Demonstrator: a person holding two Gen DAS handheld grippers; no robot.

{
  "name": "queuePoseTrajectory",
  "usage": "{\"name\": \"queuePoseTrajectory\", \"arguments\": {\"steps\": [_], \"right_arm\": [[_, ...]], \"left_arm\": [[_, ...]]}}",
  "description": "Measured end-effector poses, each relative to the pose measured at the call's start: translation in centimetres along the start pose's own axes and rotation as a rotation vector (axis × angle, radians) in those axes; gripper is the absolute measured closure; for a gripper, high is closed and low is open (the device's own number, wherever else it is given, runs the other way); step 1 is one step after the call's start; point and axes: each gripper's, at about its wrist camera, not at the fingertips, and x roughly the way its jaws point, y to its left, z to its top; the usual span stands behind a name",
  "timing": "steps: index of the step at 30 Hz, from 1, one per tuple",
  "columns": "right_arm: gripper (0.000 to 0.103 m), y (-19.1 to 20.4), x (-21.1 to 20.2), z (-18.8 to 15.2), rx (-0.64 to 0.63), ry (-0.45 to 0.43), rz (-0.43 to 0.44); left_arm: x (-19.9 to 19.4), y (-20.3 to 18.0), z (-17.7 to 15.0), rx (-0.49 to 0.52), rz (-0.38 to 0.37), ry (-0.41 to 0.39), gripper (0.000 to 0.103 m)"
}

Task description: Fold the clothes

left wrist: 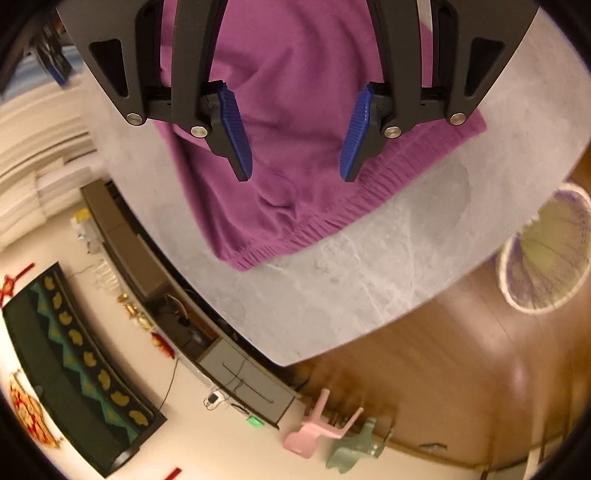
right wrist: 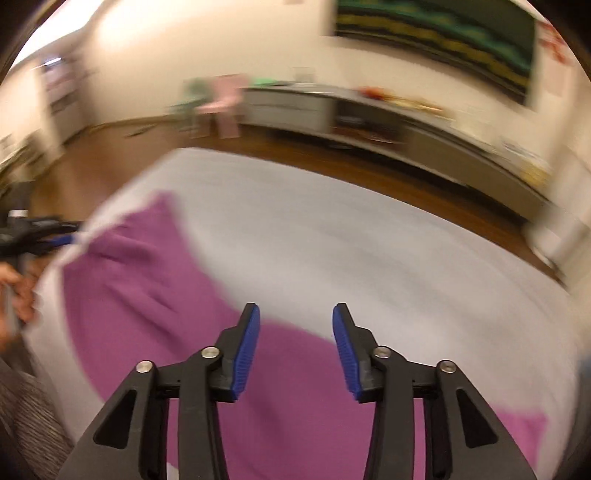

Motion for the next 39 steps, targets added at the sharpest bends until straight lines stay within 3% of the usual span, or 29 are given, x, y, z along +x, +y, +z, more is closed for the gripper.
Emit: {"name": "queuePoseTrajectory", "arguments": {"steps": [3,8,9,10,11,13,16,20,26,28,29,30,31,33,34,35,36,37,39], "right_arm": [[0.057,7.0,7.4,5.5,-0.060,0.074,0.104],[0.057,13.1,18.2,8.4,-0.181,0.200,0.053],[0.062,13.4,19.4,8.5,-0.199,0.219,0.035],[0.089,13.6,20.6,8.5,-0.217,0.238,0.018],[0.098,13.8,21.4,8.6,-0.236,0.246,-0.002],[0.100,13.9,20.3,8.9,-0.236,0.205,0.001],[0.100,15.4,14.0,8.3,-0.229,0.059,0.114],[0.100,18.5,6.6,4.3,-0.287,-0.066,0.244],[0.100,20.4,4.2,-0.9,-0.360,-0.060,0.270],[0.100,20.2,3.1,-2.2,-0.358,-0.065,0.285],[0.100,20.0,2.6,-2.8,-0.356,-0.068,0.293],[0.100,19.9,2.0,-3.4,-0.355,-0.070,0.300],[0.100,19.7,1.5,-4.1,-0.354,-0.073,0.308],[0.099,19.4,0.4,-5.4,-0.351,-0.078,0.323],[0.095,19.3,-0.1,-6.0,-0.350,-0.081,0.330],[0.081,19.2,-0.6,-6.6,-0.349,-0.083,0.338],[0.070,19.0,-1.2,-7.3,-0.348,-0.086,0.345],[0.056,18.9,-1.7,-7.9,-0.346,-0.088,0.353],[0.056,16.1,-1.6,-10.6,-0.286,-0.055,0.300]], "left_arm": [[0.9,0.6,-0.6,-0.046,-0.084,0.065,0.051],[1.5,0.2,-1.3,-0.033,-0.148,0.095,0.050],[1.4,0.3,-1.2,-0.037,-0.160,0.090,0.048],[1.4,0.4,-1.1,-0.041,-0.172,0.085,0.047],[1.3,0.6,-0.9,-0.051,-0.188,0.082,0.046],[1.3,0.7,-0.4,-0.079,-0.230,0.073,0.044],[0.6,0.7,-0.1,-0.110,-0.297,0.047,0.040],[-0.1,0.0,-0.2,-0.112,-0.357,0.023,0.031],[1.3,-1.5,-1.1,-0.071,-0.301,0.046,0.030],[2.1,-1.2,-1.3,-0.048,-0.232,0.049,0.031],[2.5,-1.1,-1.4,-0.039,-0.199,0.051,0.039],[2.4,-0.5,-1.6,-0.042,-0.172,0.060,0.102],[2.1,0.1,-1.8,-0.045,-0.153,0.061,0.099],[-3.6,1.4,-3.4,-0.038,-0.253,-0.066,0.099],[-6.1,2.1,-4.2,-0.036,-0.290,-0.122,0.099],[-6.1,3.1,-4.6,-0.040,-0.232,-0.121,0.099],[-5.9,4.3,-5.0,-0.051,-0.178,-0.109,0.099],[-3.9,6.0,-5.0,-0.110,-0.149,-0.020,0.099],[-1.5,7.8,-5.4,-0.166,-0.110,0.075,0.099]]}}
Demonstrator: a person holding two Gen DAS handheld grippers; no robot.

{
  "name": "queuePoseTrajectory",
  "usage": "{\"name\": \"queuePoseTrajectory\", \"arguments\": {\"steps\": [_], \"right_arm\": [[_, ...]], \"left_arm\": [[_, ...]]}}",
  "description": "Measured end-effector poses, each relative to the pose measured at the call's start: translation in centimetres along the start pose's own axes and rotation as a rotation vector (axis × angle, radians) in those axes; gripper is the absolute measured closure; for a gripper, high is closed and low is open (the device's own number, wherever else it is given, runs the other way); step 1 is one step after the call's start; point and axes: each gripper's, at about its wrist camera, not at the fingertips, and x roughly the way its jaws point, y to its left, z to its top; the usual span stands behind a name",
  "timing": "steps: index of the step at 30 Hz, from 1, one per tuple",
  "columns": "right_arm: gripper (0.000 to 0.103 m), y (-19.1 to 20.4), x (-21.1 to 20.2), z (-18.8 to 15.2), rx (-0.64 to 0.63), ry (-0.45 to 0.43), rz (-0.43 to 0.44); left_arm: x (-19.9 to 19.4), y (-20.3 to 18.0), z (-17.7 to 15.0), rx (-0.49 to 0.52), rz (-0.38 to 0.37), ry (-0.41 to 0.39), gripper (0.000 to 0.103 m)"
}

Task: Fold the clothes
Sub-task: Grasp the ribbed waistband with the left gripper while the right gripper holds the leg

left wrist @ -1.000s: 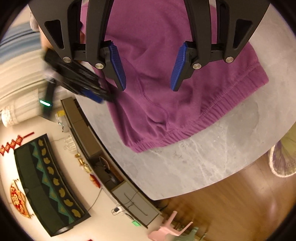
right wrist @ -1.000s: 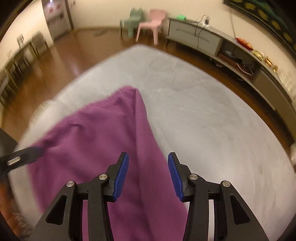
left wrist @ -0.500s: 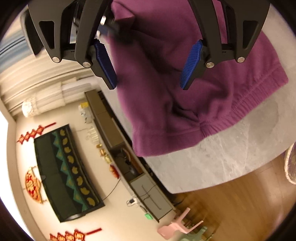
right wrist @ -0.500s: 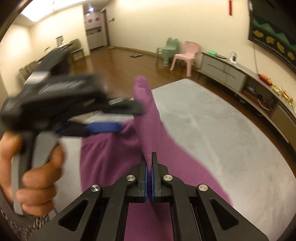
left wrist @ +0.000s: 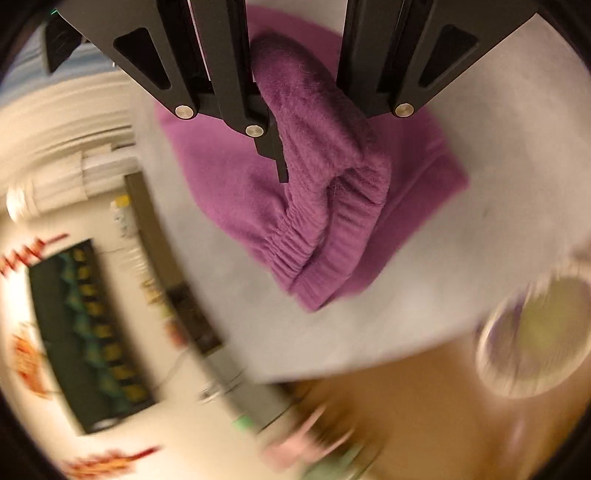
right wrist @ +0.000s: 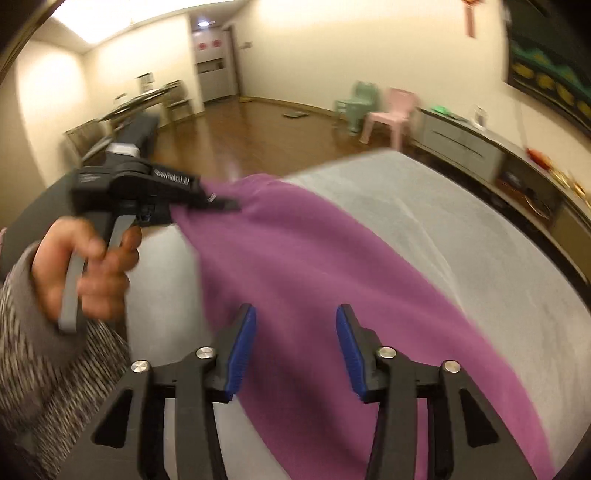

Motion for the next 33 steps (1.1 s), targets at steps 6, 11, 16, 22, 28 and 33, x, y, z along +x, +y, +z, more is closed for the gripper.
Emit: {"name": "queuePoseTrajectory", "arguments": {"steps": [6,11,16,22,28,33], "right_arm": [[0.056,-5.3,-2.2,-10.5,0.164,0.081,-0.117],[0.060,-6.9,-3.0,-14.5,0.137,0.118,-0.202],[0.061,-8.3,-4.8,-14.0,0.161,0.044,-0.190],[0.091,-9.2,-3.0,-14.4,0.124,0.108,-0.255],[0.099,-7.8,-7.8,-13.1,0.108,0.035,-0.229],[0.099,-9.4,-9.2,-14.7,0.162,0.034,-0.156]], "left_arm": [[0.3,-2.0,0.1,0.049,0.025,-0.048,0.099],[-0.8,-2.9,0.4,0.074,-0.023,-0.091,0.099],[-1.8,-2.3,0.6,0.055,-0.071,-0.125,0.098],[-2.3,-3.3,0.7,0.092,-0.119,-0.136,0.098],[-5.4,-2.2,0.1,0.145,-0.075,-0.158,0.098],[-1.1,-1.8,-0.8,0.263,0.244,-0.020,0.097]]}}
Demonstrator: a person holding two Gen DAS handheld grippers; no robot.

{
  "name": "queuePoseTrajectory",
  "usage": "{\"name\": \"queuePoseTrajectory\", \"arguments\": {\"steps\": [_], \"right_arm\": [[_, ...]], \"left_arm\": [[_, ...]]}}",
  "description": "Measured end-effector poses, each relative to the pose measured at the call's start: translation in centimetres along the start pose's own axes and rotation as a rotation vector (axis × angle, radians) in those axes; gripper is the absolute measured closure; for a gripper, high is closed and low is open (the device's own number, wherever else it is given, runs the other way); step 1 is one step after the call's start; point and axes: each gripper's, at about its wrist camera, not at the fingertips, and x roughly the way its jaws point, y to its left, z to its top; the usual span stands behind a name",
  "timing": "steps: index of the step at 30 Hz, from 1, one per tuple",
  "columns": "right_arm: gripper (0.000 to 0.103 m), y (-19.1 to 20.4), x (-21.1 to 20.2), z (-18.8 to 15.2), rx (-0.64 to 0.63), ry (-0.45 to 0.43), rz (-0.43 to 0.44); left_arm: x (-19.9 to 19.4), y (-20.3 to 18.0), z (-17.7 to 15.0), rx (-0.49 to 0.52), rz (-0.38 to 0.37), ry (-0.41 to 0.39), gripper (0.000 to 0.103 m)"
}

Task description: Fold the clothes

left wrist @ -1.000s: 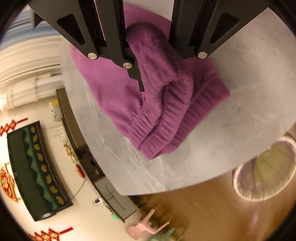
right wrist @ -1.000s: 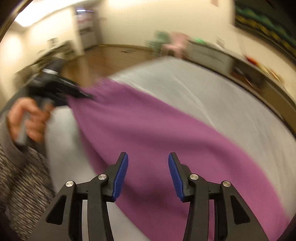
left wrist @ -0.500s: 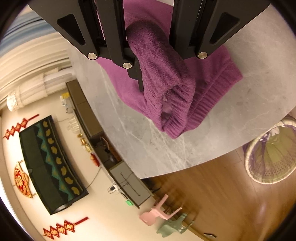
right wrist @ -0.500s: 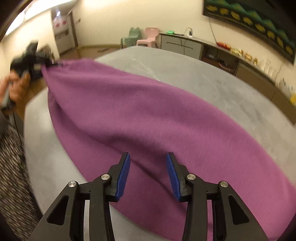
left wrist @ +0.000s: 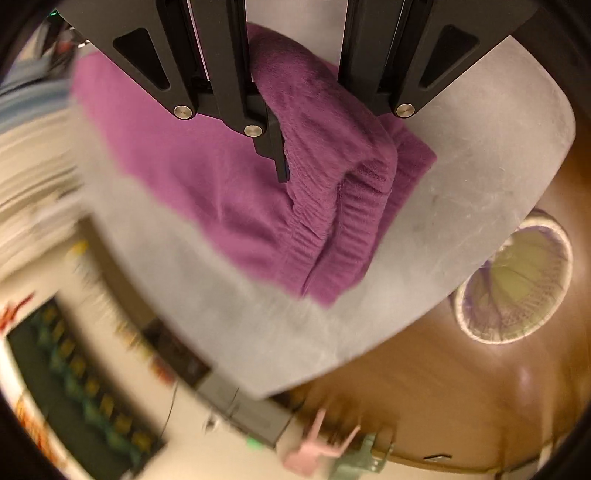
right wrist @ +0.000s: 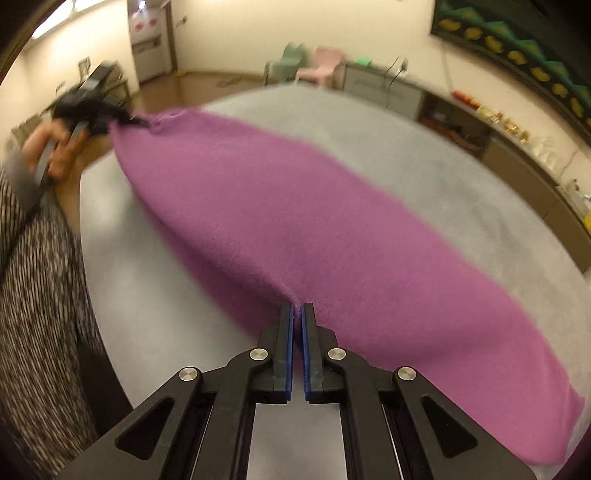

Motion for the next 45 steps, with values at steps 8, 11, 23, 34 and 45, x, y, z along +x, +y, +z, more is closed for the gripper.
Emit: {"name": "queuePoseTrajectory", "arguments": {"steps": [8,11,23,34,45], "right_arm": [[0.080,-4.3,-1.7,-2.7,0.108,0.019,0.119],[0.078,-8.9,-2.8,-3.5,0.229,0.013,0.110],[0.087,-21.3,-3.3,-10.9,0.180,0.306,-0.243],[0.078,-13.4,-0.6,-8.6,-0.024,0.096,-0.144],[0.097,-17.5,0.2,-9.8,0.104,0.148,-0.096]], "left_arm": [[1.7,-0.2,-0.6,0.050,0.167,0.034,0.086],[2.1,-0.6,-0.9,0.066,0.198,0.038,0.084],[2.3,0.1,0.4,-0.023,0.203,0.010,0.082],[-2.7,1.8,0.0,-0.178,0.073,-0.190,0.055],[2.2,-2.1,1.4,0.056,0.346,-0.078,0.055]]}}
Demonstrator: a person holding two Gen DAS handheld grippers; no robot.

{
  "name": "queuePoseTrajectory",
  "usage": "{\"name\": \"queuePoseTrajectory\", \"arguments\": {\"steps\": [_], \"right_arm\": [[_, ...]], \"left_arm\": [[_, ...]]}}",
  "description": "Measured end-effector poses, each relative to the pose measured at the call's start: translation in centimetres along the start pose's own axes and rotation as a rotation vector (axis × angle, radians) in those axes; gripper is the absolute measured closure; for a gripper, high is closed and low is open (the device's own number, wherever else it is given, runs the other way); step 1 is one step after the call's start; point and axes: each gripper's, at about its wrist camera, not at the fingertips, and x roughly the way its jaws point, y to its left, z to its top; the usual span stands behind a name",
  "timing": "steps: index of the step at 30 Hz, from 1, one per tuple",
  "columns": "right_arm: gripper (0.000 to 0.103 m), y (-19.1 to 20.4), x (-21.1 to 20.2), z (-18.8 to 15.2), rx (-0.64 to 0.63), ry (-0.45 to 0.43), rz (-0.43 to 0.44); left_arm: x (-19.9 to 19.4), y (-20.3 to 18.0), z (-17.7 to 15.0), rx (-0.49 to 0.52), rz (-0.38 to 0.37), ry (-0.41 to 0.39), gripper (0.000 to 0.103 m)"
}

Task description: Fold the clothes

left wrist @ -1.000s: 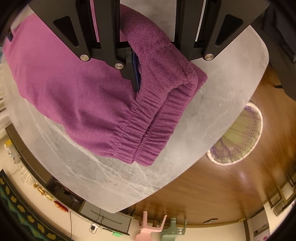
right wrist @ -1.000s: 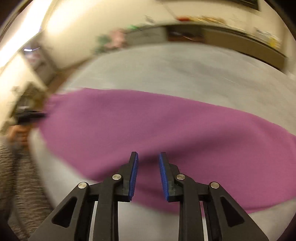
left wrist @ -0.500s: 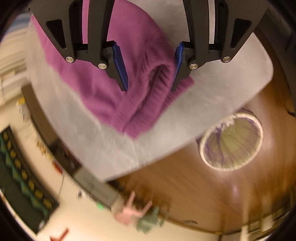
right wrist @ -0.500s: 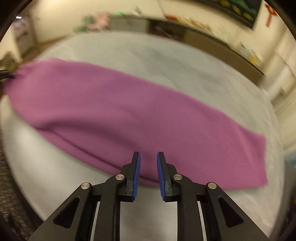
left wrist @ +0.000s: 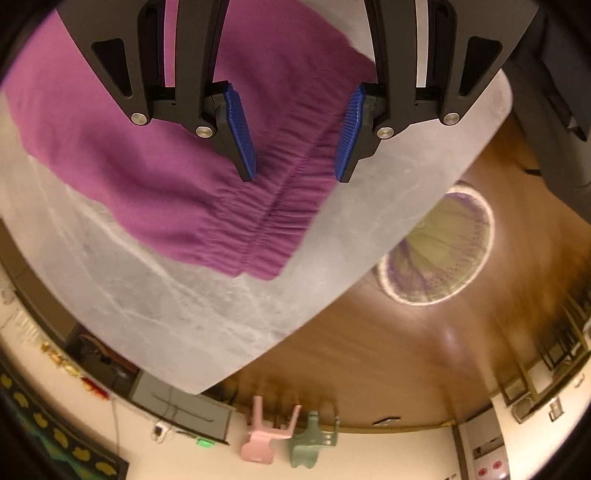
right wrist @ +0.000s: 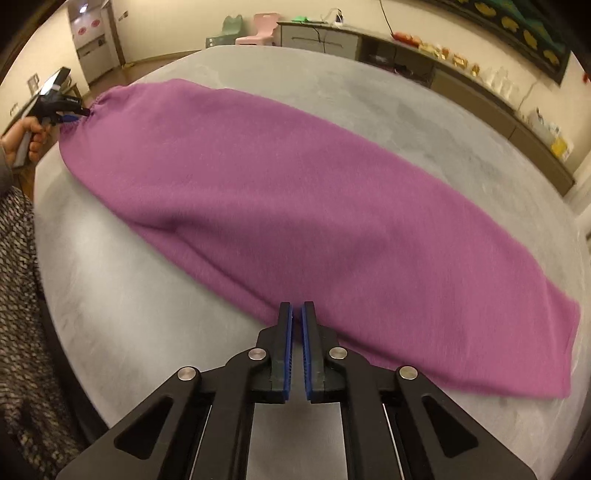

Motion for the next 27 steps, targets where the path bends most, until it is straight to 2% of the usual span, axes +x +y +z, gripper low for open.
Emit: {"name": "queuePoseTrajectory", "arguments": {"steps": [4,6,7,8,9,12,14,17,18,20,21,23,24,27], "right_arm": [[0.095,-2.3,-1.1,0.4,0.085,-0.040,0.042],[0.090,-3.6,-1.5,0.6,0.126,-0.058,0.056],[0.087,-4.5,-1.3,0.6,0.149,-0.063,0.051],[0.084,-5.2,-0.8,0.9,0.173,-0.058,0.041],[0.084,-5.6,-0.3,1.2,0.193,-0.040,0.029],[0.084,-6.4,1.0,1.1,0.242,0.022,-0.007],[0.084,-6.5,1.2,1.0,0.254,0.031,-0.007],[0.084,-6.5,2.0,1.4,0.245,0.038,-0.016],[0.084,-6.4,2.2,1.5,0.238,0.039,-0.020],[0.084,-6.5,1.7,1.1,0.238,0.038,-0.015],[0.084,-6.7,1.3,0.8,0.242,0.038,-0.010],[0.083,-7.1,1.0,0.6,0.257,0.033,-0.011],[0.083,-7.4,0.8,0.5,0.265,0.031,-0.013],[0.083,-8.0,0.3,0.3,0.288,0.025,-0.028]], "left_arm": [[0.3,-0.8,-0.3,0.057,0.023,0.012,0.053],[0.6,-0.8,-0.2,0.068,0.016,0.004,0.053],[0.7,-0.9,-0.2,0.072,0.008,0.000,0.067],[0.6,-0.7,0.1,0.074,-0.036,-0.006,0.086],[0.4,-0.6,0.4,0.073,-0.082,-0.014,0.099],[-1.9,0.3,1.4,0.026,-0.245,-0.110,0.102],[-1.4,1.5,2.1,-0.010,-0.227,-0.117,0.102],[2.1,3.2,2.5,-0.068,-0.135,-0.018,0.102],[2.3,3.4,2.6,-0.074,-0.118,-0.011,0.100],[1.3,3.6,2.6,-0.093,-0.145,-0.030,0.100],[0.7,3.5,2.3,-0.092,-0.146,-0.039,0.095],[-0.3,3.4,1.9,-0.089,-0.149,-0.059,0.061],[-0.8,3.3,1.7,-0.085,-0.149,-0.066,0.032],[0.2,2.3,1.5,-0.038,-0.154,-0.015,0.031]]}}
